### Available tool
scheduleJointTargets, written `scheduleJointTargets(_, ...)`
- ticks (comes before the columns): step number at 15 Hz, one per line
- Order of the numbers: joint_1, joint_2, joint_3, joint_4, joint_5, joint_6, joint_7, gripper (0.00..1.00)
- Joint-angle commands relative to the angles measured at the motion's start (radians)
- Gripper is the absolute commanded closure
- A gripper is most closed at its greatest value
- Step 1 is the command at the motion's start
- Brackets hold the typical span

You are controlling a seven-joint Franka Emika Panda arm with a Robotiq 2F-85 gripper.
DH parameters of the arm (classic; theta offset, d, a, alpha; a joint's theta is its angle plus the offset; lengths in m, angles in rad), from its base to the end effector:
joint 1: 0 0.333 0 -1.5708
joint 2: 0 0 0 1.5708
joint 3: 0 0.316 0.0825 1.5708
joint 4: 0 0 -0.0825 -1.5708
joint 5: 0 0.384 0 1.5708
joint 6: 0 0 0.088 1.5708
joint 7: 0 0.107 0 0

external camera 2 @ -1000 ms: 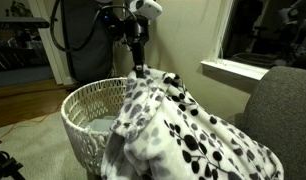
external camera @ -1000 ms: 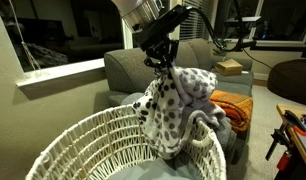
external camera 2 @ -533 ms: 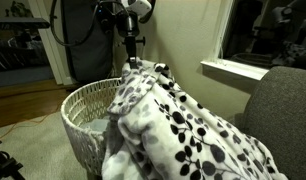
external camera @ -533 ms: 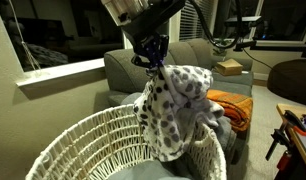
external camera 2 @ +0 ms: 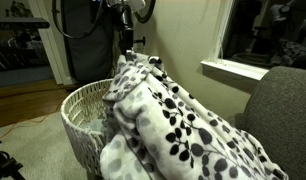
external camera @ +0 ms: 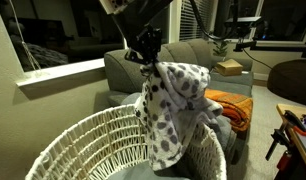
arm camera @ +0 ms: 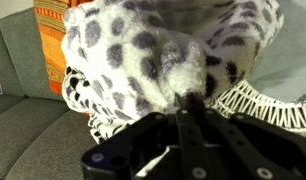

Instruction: Put the blanket on the sofa in the laundry basket

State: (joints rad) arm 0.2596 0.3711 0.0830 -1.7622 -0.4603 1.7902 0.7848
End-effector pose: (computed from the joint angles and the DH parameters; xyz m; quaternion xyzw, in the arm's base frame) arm 0.5901 0.1664 0.3393 0.9583 -0.1267 -0.0346 0.2538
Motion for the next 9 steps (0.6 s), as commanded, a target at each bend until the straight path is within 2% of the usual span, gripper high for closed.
scheduleJointTargets(1, 0.038, -0.042, 0.028, 0.003, 0.005, -0.033, -0.077, 0.98)
scheduleJointTargets(9, 0.093, 0.015, 0.049, 0.060, 0.000, -0.059, -0.185, 0.98)
